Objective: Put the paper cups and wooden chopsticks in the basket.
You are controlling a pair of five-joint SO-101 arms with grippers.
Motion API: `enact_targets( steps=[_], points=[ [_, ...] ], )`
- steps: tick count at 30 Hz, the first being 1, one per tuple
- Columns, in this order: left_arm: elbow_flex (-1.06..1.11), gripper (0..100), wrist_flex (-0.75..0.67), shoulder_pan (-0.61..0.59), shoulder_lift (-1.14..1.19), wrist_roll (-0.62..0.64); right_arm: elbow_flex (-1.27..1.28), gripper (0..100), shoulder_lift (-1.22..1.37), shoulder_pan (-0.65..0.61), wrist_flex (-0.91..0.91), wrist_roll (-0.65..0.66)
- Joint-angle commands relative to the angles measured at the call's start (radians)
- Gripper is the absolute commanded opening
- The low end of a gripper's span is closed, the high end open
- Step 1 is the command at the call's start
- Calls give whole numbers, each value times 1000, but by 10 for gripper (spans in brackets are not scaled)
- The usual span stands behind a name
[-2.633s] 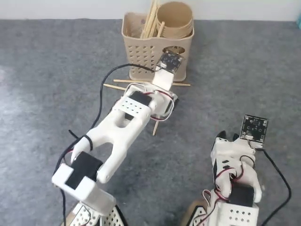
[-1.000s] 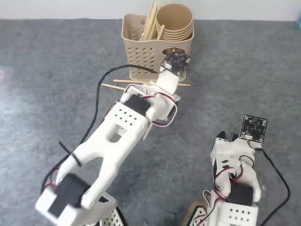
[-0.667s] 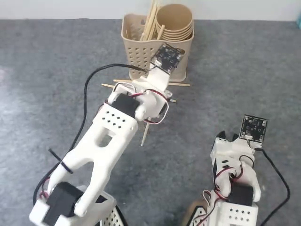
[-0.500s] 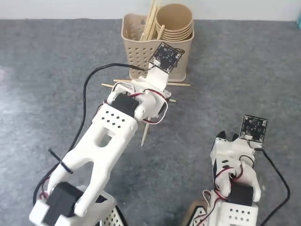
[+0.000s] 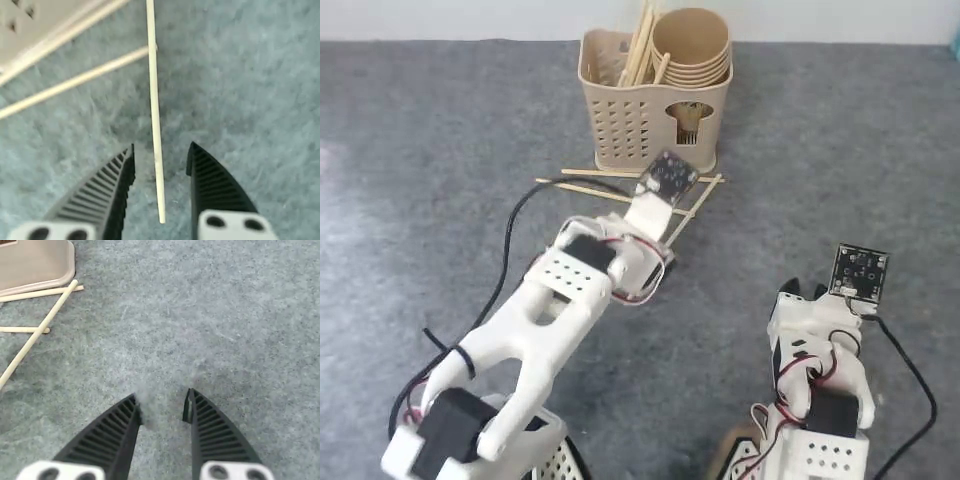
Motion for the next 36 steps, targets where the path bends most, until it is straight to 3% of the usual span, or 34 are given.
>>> enact_targets(
  steps=[1, 8, 13, 25, 31, 36],
  points=[
    [24, 156, -68, -3, -49, -41, -5, 117, -13, 1, -22, -15],
    [-10, 156, -87, 34, -21, -63, -5, 117, -13, 1, -22, -15],
    [-130, 156, -84, 37, 198, -61, -5, 117, -13, 1, -22, -15],
    [-499, 150, 166, 31, 546, -63, -5, 117, -13, 1, -21, -15],
    [-509, 7, 190, 38, 557, -69, -5, 117, -13, 1, -21, -15],
    [-510, 12, 264, 40, 548, -71, -5, 117, -13, 1, -21, -15]
  ],
)
